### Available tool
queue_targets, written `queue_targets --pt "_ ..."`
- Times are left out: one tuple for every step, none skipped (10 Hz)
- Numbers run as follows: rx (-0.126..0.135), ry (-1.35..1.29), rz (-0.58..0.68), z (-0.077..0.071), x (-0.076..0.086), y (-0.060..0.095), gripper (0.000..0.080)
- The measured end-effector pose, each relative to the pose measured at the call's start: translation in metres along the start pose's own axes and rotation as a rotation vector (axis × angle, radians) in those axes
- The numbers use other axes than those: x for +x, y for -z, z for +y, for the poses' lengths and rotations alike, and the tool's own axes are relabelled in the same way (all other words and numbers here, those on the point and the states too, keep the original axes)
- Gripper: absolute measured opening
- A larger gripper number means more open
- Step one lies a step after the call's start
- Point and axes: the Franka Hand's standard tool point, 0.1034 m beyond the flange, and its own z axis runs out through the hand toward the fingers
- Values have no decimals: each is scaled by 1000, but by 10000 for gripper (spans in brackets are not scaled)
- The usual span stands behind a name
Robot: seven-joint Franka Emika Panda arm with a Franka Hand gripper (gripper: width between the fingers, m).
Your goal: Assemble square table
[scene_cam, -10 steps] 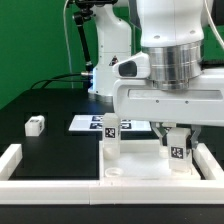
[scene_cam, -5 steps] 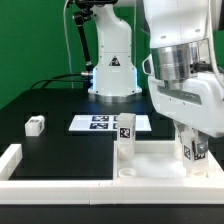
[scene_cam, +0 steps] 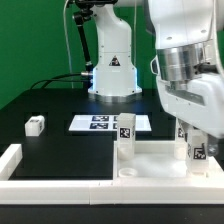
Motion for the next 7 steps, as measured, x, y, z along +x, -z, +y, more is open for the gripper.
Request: queue_targets --pt "-7 196 15 -2 -2 1 606" --pt "-9 296 17 -2 -3 1 636" --pt "-9 367 17 -2 -2 1 636" --pt "-10 443 17 -2 -2 1 646" --pt "-11 511 17 -2 -1 1 646" --pt "-25 652 24 0 1 2 649" --pt "-51 844 39 1 4 5 649"
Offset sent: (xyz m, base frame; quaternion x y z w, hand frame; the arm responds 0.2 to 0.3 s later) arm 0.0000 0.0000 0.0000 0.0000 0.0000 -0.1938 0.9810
